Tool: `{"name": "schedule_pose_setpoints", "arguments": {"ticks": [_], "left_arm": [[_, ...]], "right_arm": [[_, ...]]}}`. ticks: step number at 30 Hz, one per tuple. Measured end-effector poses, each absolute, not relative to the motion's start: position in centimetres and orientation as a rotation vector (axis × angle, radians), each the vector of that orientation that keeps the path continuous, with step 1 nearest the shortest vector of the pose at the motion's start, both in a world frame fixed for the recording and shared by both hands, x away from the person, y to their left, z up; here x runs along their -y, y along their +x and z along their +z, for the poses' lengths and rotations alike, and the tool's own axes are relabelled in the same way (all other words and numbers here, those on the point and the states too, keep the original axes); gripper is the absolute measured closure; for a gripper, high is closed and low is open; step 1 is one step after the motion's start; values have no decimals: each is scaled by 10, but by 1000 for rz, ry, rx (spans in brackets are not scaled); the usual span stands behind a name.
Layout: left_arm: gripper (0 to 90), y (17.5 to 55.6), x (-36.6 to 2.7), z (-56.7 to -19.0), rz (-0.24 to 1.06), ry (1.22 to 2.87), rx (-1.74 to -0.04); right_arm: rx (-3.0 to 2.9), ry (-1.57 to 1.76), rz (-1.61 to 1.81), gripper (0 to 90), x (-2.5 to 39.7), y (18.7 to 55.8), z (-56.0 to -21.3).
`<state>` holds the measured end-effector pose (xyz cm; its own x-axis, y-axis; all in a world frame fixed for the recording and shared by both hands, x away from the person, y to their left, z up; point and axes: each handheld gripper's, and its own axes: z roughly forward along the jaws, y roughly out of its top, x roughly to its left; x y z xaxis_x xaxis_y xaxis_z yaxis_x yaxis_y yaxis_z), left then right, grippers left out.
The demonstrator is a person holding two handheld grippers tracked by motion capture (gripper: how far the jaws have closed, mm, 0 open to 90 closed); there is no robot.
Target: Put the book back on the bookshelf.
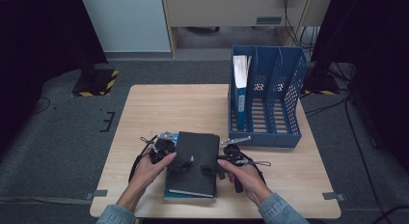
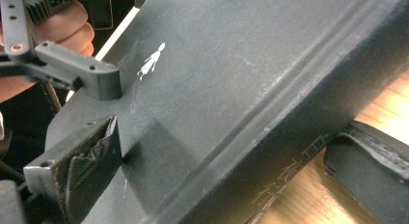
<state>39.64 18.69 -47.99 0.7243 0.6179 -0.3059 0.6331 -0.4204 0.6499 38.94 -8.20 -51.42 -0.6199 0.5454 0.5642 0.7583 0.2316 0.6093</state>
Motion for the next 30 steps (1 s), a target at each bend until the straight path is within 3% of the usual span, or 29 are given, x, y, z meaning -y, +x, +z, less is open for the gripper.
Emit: {"name": "schedule_pose_setpoints", "arguments": {"ticks": [10,19,30], "left_arm": [[176,390,-197,-460,37,2128,-926],[410,390,-210,-435,89,2081,-947],[502,386,-216,-420,112,2082,-952]], "right_arm": [[2399,-1197,-1346,55,78,384,-491],[2472,-1181,-1385,156,79,385,-468],[2531,-1158,-1385,214,77,385,-452]]}}
